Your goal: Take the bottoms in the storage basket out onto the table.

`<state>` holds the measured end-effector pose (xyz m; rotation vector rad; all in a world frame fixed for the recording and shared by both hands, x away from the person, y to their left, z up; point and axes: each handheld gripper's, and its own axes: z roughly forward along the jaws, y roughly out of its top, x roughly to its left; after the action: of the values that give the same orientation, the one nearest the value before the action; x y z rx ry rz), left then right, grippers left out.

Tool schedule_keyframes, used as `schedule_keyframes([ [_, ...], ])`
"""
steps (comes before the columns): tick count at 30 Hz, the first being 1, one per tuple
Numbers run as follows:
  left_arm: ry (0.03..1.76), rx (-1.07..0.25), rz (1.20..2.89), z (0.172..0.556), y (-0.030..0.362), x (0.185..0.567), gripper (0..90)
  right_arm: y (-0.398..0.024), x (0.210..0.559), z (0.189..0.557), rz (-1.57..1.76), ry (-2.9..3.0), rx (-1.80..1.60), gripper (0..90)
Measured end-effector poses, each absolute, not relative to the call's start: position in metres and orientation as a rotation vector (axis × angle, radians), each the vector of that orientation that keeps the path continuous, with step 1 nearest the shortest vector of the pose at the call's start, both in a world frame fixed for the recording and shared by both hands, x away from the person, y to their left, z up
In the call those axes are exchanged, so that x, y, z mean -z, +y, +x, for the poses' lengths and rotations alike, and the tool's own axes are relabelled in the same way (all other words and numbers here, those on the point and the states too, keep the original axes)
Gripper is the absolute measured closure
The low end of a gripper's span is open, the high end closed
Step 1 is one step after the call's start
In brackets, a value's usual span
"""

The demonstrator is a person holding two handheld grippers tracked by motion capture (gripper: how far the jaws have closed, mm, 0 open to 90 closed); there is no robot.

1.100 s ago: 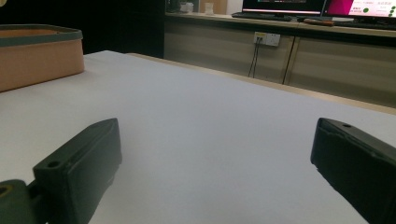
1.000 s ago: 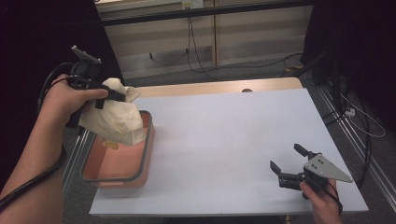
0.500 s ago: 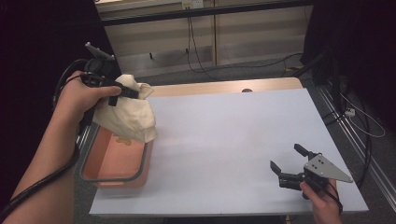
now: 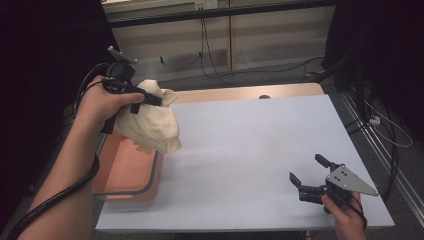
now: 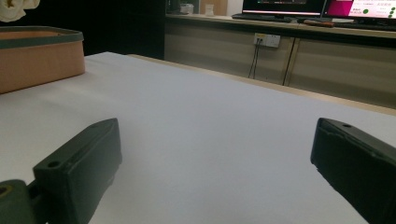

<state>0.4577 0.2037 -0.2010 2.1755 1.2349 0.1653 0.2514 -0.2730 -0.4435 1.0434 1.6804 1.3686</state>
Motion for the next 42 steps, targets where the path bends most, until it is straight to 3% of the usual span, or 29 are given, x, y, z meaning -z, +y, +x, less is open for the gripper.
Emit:
schedule_keyframes([
  [42, 1.079, -0.096, 2.181, 0.453, 0.134, 0.250, 39.1, -0.274, 0.444, 0.251, 1.043, 1.680, -1.370, 1.8],
])
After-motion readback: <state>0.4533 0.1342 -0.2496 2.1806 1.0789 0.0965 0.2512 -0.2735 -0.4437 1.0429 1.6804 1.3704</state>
